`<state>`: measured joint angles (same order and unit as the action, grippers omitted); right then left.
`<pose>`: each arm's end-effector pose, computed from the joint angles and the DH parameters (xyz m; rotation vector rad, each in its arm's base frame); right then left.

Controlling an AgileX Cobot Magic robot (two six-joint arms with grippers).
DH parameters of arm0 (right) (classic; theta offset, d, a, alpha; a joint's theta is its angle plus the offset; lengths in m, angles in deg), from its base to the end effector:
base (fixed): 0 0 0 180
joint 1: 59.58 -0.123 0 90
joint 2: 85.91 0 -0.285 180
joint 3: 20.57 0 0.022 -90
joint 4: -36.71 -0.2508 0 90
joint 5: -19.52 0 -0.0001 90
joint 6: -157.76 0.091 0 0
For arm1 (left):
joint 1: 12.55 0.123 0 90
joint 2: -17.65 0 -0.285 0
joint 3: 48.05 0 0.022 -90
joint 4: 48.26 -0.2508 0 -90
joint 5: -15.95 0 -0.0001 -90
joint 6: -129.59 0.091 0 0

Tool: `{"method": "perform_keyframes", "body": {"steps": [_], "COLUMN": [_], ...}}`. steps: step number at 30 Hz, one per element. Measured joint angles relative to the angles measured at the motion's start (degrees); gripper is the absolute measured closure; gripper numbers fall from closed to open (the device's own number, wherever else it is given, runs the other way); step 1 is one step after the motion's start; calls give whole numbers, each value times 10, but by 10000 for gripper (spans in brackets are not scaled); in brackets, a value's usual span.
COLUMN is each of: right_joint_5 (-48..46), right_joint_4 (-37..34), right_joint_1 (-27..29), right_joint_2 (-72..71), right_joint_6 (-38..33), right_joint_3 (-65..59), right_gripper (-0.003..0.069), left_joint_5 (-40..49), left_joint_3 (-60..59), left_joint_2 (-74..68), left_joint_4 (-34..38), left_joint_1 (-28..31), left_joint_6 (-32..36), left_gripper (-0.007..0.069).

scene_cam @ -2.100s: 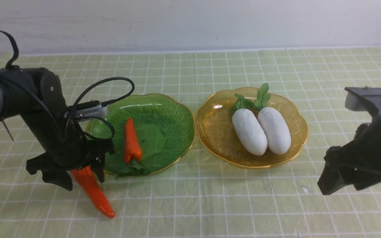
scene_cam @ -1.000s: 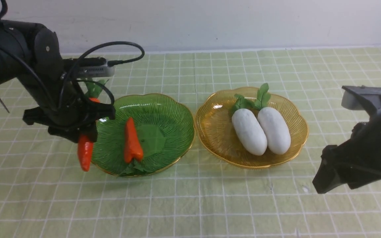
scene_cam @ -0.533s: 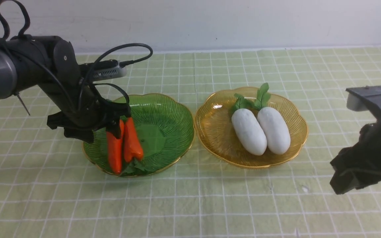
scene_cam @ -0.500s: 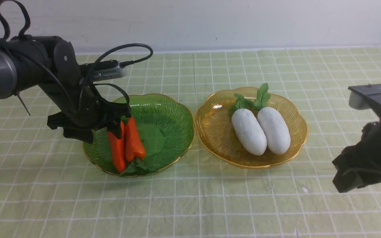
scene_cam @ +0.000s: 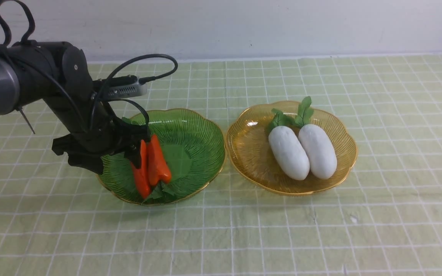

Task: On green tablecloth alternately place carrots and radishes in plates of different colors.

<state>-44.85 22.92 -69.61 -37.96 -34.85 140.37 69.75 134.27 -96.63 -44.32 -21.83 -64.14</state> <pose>0.0938 0.0365 0.3948 -0.4401 2.2339 0.2788 0.3746 -0.0663 0.2213 -0.1617 2.9015 -0.1586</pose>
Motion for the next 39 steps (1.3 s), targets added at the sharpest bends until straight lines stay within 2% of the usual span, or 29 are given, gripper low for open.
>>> {"method": "perform_keyframes", "body": {"steps": [2,8,11,17,22,31,34,36,37,38,39], "right_joint_5": [52,306,423,568,591,544,529,516,512,512,511], "right_joint_4": [0,-4,-4,-4,-5,-5,-5,-5,-5,-5,-5], "right_joint_1": [0,0,0,0,0,0,0,0,0,0,0], "right_joint_2": [-53,-202,-230,-235,-235,-235,-235,-235,-235,-235,-236], "right_joint_6": [-3,-8,-10,-13,-13,-13,-13,-13,-13,-13,-13], "right_joint_3": [-29,-216,-318,-405,-431,-437,-437,-437,-438,-438,-440], "right_gripper": [664,665,665,665,665,665,665,665,665,665,665], "left_joint_5": [6,14,14,15,23,36,39,46,49,49,56], "left_joint_3": [0,0,0,0,0,0,0,0,0,0,0], "left_joint_2": [0,0,0,0,0,0,0,0,0,0,0], "left_joint_4": [0,0,0,-1,-4,-10,-11,-13,-15,-16,-19], "left_joint_1": [0,0,0,0,0,0,0,0,-1,-1,-1], "left_joint_6": [0,1,1,3,4,4,4,9,16,18,30], "left_gripper": [83,83,83,83,83,85,108,175,232,242,314]}}
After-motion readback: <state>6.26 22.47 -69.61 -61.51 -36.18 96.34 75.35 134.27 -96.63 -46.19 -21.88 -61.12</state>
